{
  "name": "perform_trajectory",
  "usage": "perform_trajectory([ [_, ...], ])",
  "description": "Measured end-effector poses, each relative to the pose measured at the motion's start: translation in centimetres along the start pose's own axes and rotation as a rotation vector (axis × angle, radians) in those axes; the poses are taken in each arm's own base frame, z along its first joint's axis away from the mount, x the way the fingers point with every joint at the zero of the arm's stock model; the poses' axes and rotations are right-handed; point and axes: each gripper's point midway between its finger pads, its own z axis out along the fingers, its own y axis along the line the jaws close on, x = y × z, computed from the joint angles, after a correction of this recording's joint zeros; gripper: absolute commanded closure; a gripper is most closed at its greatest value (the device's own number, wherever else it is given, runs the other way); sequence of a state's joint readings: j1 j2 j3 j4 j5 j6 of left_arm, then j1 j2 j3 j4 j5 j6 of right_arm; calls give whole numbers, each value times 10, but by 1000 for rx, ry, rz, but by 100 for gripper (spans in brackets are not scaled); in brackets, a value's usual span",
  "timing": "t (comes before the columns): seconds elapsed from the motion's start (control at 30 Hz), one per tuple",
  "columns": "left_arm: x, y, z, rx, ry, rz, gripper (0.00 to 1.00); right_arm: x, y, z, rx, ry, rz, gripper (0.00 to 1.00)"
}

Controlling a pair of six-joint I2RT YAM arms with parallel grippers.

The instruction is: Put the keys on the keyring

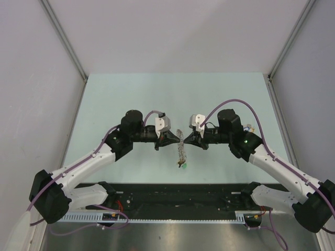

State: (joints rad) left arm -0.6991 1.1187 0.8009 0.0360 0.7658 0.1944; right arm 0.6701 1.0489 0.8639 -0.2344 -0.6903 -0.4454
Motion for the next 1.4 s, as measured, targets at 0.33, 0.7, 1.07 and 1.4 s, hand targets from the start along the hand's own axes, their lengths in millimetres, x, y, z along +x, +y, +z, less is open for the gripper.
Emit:
perform_trajectory([
  [0.33,6,-1,1,5,22,-21,100,-4,1,-3,5,-10,-6,100],
  [0.7,11,-2,2,10,42,-42,100,-5,5,0,-9,-13,-12,100],
  [1.07,10,4,3,-41,43,-91,100,-8,7,5,-10,-18,-39,100],
  [1.4,-3,19,-3,-146,7,-98,100,-5,2,6,12,-3,-56,100],
])
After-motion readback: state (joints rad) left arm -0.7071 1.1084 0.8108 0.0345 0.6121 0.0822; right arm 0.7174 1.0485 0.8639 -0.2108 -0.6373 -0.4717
